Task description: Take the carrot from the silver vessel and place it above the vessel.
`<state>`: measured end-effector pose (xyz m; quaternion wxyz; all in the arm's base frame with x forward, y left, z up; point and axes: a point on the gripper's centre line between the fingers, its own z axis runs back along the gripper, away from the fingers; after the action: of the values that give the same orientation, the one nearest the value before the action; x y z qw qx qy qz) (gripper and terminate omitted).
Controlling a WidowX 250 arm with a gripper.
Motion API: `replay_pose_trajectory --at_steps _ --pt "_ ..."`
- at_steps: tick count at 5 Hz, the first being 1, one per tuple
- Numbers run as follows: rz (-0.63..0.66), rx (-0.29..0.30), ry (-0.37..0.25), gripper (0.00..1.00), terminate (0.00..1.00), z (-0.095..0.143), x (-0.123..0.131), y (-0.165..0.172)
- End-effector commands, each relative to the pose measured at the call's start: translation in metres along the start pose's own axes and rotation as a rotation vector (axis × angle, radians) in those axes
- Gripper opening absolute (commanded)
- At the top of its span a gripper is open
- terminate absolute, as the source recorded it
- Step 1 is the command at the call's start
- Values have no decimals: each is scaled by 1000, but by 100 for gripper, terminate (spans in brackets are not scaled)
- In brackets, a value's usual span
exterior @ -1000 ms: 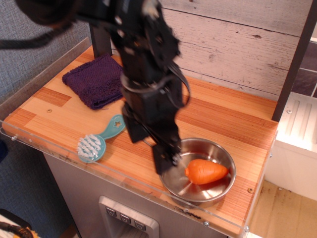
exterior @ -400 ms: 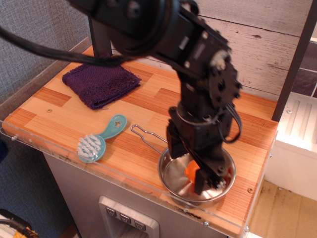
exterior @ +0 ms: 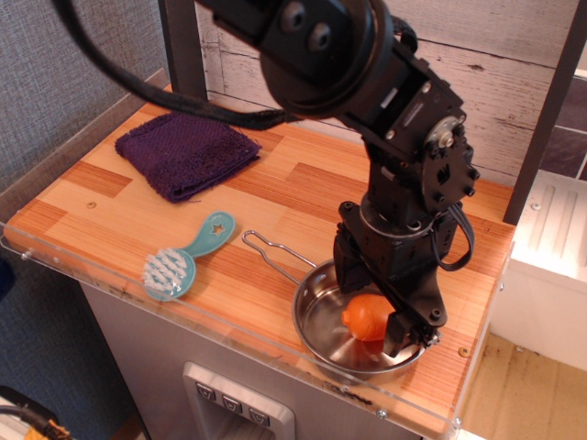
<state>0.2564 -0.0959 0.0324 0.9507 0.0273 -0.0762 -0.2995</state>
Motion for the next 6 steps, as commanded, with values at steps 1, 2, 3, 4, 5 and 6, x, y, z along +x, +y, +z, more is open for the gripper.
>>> replay_pose_trajectory --at_steps 1,2,3,4,5,6 --pt "44 10 -8 100 0 -2 -1 18" --pt "54 5 -6 0 0 -1 -3 23" --pt "64 -2 -4 0 0 0 -6 27" --pt "61 -17 4 0 0 2 -10 31" --pt "74 -45 -85 0 0 38 -5 37" --pt "112 -85 -183 0 0 74 2 57"
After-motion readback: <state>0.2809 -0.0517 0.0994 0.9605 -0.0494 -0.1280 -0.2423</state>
